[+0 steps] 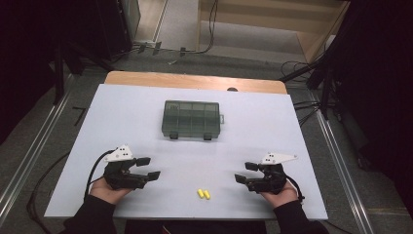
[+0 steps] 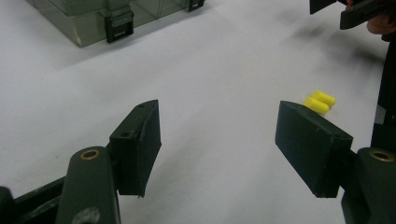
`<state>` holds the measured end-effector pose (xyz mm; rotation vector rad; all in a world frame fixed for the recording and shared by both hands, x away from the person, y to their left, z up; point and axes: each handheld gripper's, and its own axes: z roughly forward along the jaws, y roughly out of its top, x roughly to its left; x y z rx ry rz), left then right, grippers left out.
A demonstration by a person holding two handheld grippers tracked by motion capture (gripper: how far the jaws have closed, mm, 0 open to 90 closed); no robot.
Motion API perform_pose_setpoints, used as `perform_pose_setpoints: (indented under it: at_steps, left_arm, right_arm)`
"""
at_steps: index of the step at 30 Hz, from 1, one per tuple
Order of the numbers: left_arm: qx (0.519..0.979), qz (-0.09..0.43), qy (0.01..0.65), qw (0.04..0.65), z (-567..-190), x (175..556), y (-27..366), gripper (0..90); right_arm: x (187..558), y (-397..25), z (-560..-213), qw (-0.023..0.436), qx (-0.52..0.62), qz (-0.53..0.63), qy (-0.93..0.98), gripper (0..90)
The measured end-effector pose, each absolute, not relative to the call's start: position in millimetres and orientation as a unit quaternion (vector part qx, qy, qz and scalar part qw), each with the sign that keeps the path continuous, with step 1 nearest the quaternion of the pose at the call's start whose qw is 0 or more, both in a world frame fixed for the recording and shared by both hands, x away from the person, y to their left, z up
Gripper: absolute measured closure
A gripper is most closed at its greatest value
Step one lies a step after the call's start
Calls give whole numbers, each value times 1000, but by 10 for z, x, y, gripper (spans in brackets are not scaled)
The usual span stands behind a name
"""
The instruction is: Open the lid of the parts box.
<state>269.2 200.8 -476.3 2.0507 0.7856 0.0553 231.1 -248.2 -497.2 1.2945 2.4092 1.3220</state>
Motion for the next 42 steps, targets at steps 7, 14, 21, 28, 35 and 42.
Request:
perform_pose_setpoints:
  at_steps: [7, 14, 21, 28, 35, 42]
  left_arm:
    - [834, 21, 321, 449, -4760, 2700, 2008, 310]
    - [833, 17, 321, 451, -4755, 2700, 2008, 310]
    - [831, 12, 322, 453, -4750, 2704, 2011, 310]
    - [829, 9, 324, 456, -4757, 2709, 2006, 278]
    - [831, 10, 322, 454, -4758, 2720, 1999, 277]
    - [832, 12, 321, 453, -4758, 2727, 1992, 276]
  right_arm:
    - [2311, -2484, -4961, 54, 423, 435, 793, 296]
    - [2300, -2478, -4960, 49, 419, 436, 795, 296]
    - [2301, -2481, -4960, 49, 417, 437, 795, 296]
    - [2298, -2482, -4955, 47, 416, 438, 795, 296]
    - [2289, -2484, -4956, 47, 417, 438, 795, 296]
    - [2285, -2492, -4957, 47, 419, 438, 794, 296]
